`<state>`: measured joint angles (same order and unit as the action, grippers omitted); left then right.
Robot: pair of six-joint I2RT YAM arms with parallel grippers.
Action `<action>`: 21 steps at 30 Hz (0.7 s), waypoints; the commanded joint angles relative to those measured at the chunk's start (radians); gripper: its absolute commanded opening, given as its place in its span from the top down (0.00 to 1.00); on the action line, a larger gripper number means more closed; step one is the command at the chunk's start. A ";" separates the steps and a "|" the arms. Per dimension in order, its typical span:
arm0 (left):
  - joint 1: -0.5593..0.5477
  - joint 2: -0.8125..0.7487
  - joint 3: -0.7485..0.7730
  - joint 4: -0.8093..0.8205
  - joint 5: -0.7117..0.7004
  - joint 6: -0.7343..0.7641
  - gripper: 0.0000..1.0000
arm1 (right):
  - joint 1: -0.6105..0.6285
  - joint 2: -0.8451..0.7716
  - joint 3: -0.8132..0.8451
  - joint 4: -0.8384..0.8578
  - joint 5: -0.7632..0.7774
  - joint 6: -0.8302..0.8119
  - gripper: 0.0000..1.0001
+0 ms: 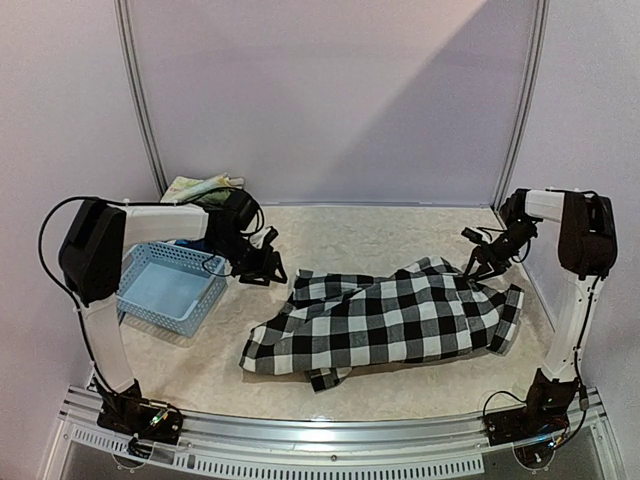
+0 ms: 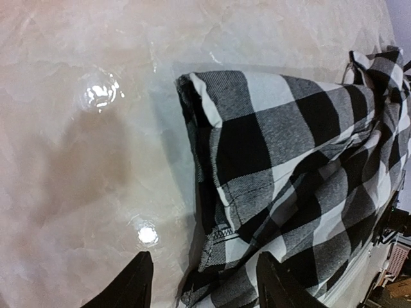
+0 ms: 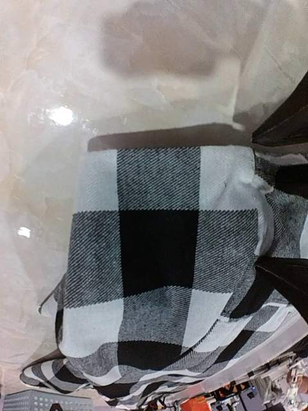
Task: Fold and stack the mixed laundry pile
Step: Flatten out the crumpled shirt at the center of the board.
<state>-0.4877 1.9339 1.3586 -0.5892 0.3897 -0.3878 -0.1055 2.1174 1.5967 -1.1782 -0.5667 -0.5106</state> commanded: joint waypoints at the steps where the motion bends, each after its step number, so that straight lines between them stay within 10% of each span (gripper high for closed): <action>1: 0.009 -0.041 -0.022 0.025 0.025 -0.004 0.44 | -0.022 -0.041 0.032 0.064 0.032 0.040 0.37; 21: 0.011 -0.050 -0.073 0.061 0.027 -0.011 0.45 | -0.016 0.106 0.096 -0.094 -0.117 -0.067 0.44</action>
<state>-0.4877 1.9053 1.2984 -0.5564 0.4114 -0.3977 -0.1246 2.2097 1.7058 -1.2270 -0.6437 -0.5343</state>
